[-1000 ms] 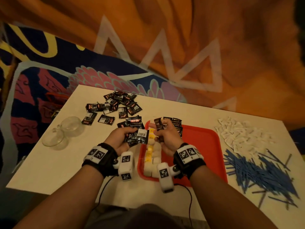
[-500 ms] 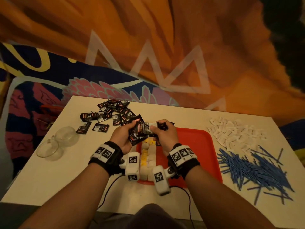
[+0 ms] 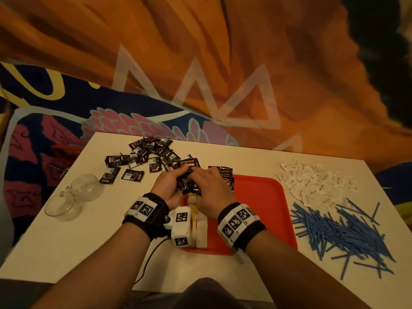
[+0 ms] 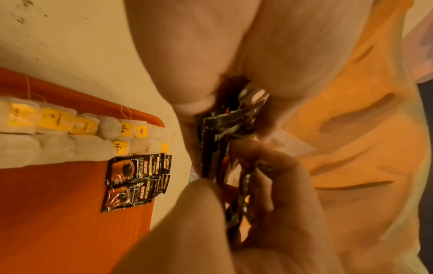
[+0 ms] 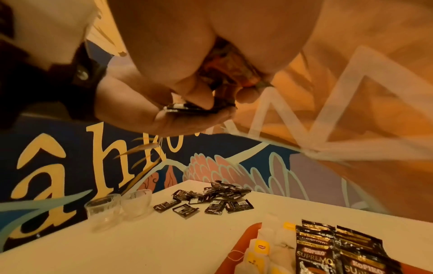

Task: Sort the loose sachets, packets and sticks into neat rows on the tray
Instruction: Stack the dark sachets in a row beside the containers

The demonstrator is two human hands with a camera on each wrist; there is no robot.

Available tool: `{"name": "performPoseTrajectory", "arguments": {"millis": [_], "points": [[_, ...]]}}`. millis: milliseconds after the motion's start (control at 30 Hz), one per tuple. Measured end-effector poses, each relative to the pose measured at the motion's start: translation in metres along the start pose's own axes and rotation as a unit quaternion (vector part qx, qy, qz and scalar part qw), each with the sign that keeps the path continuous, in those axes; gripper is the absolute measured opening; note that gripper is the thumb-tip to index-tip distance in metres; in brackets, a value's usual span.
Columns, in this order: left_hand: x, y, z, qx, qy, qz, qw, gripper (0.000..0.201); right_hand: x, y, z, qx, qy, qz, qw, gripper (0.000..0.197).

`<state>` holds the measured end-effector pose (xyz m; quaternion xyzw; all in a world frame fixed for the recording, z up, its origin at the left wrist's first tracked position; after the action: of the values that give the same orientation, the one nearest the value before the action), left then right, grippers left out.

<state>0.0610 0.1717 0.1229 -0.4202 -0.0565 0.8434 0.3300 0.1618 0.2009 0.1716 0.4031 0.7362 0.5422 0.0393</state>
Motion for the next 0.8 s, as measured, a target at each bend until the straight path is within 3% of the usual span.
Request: {"name": "performPoseTrajectory", "arguments": {"millis": [67, 133, 233, 300, 400, 500, 667, 800], "points": [[0.002, 0.004, 0.0, 0.031, -0.026, 0.015, 0.999, 0.022, -0.001, 0.001, 0.004, 0.076, -0.037, -0.013, 0.996, 0.039], [0.003, 0.008, 0.0, 0.044, -0.031, 0.02, 0.998, 0.022, 0.002, 0.008, 0.021, 0.212, -0.158, 0.04, 0.964, 0.039], [0.0, 0.007, 0.0, 0.044, -0.025, 0.001, 0.999, 0.02, -0.001, 0.007, 0.054, 0.395, -0.36, 0.129, 0.836, 0.03], [-0.005, 0.002, -0.001, 0.053, -0.028, -0.029, 0.998, 0.018, 0.0, -0.005, 0.059, 0.453, -0.416, 0.095, 0.783, 0.031], [-0.009, -0.003, -0.001, 0.056, -0.03, -0.046, 0.997, 0.018, 0.006, -0.019, 0.052, 0.468, -0.411, 0.033, 0.782, 0.03], [-0.01, -0.003, 0.002, 0.045, -0.02, -0.045, 0.998, 0.031, 0.006, -0.022, 0.056, 0.471, -0.425, 0.051, 0.771, 0.027], [-0.003, 0.006, 0.011, 0.064, -0.044, -0.007, 0.997, 0.03, -0.001, -0.019, 0.064, 0.501, -0.462, 0.064, 0.729, 0.02], [0.004, 0.013, 0.012, 0.069, -0.055, 0.023, 0.996, 0.033, 0.0, -0.013, 0.068, 0.526, -0.472, 0.089, 0.702, 0.027]]}}
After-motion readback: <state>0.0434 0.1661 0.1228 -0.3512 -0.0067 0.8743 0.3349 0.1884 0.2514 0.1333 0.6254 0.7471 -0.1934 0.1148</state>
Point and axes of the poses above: each hand's wrist, its own x-axis towards the middle knuckle, its own y-axis out of the back of the hand, z = x × y, the point moved 7 cm from there along x, towards the middle knuckle, and after that the axes turned 14 degrees about z, right-handed, at the moved point
